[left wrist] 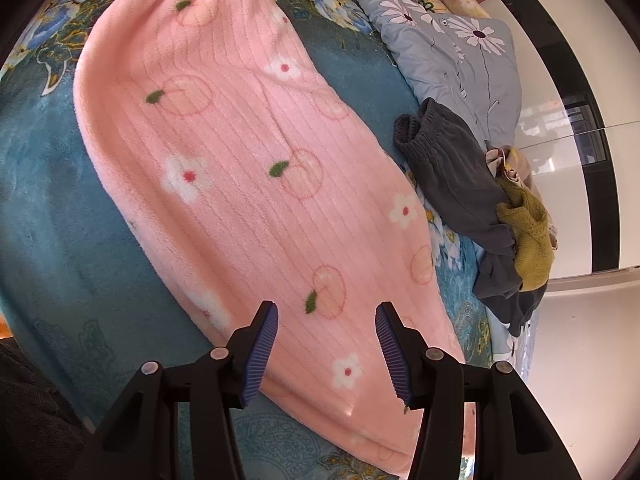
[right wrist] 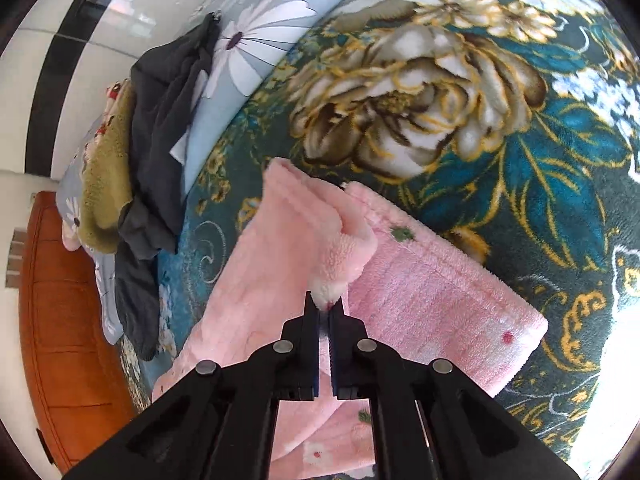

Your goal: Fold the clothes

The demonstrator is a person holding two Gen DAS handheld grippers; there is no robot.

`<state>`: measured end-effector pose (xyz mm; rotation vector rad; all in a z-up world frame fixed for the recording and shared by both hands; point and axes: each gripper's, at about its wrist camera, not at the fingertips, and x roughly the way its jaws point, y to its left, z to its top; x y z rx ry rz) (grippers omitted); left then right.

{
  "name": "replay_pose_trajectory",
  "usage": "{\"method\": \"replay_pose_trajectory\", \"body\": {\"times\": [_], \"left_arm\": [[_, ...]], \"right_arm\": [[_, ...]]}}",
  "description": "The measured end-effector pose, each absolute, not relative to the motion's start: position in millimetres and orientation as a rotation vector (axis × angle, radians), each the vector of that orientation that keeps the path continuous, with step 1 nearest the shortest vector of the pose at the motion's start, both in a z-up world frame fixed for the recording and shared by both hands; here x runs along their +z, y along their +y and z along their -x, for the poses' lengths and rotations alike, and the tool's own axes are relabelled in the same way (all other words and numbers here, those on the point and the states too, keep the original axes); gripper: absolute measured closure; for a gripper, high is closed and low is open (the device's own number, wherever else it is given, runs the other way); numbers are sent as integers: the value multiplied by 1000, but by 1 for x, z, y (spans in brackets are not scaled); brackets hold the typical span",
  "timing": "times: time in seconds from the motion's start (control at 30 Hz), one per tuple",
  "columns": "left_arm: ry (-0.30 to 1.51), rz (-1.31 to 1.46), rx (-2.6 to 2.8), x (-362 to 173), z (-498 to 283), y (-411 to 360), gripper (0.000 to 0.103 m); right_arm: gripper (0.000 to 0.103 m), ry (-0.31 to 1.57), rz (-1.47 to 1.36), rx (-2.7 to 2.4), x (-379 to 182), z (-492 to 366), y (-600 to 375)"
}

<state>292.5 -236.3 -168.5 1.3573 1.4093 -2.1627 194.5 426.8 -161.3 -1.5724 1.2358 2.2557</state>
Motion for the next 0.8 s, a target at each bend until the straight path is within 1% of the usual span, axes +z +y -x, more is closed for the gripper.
{"method": "replay_pose_trajectory", "body": {"times": [0.1,0.17,0.23,0.3,0.4,0.6,0.7,0.73,0.77,0.8], "left_arm": [[1422,-1340,-2169,-167,-295,-238,48],[1437,-1347,-2167,-169,-295,-238,48],[1438,-1368,-2169,-169,-293,-236,48],[1409,-1388,-2175,-167,-293,-234,48],[1400,-1386,-2170,-166,-296,-236,48],[1484,-1387,-2009,-186,-303,-250,48],[1422,-1415,-1992,-187,-301,-249,48],[1385,-1435,-1972,-188,-301,-248,48],[1361,-1453,-1944,-191,-301,-249,48],[1370,-1453,-1917,-194,-302,-251,48]], "right_arm": [[100,1156,1509,2377,-122,-216,440],[100,1127,1506,2358,-118,-235,455],[100,1088,1541,2274,-138,-249,464],[100,1089,1619,2176,-168,-259,460],[100,1077,1674,2097,-197,-266,451],[99,1054,1670,2089,-190,-263,460],[99,1039,1666,2069,-189,-267,465],[97,1045,1656,2053,-189,-271,467],[90,1053,1644,2037,-189,-274,469],[85,1099,1623,2025,-190,-279,473]]}}
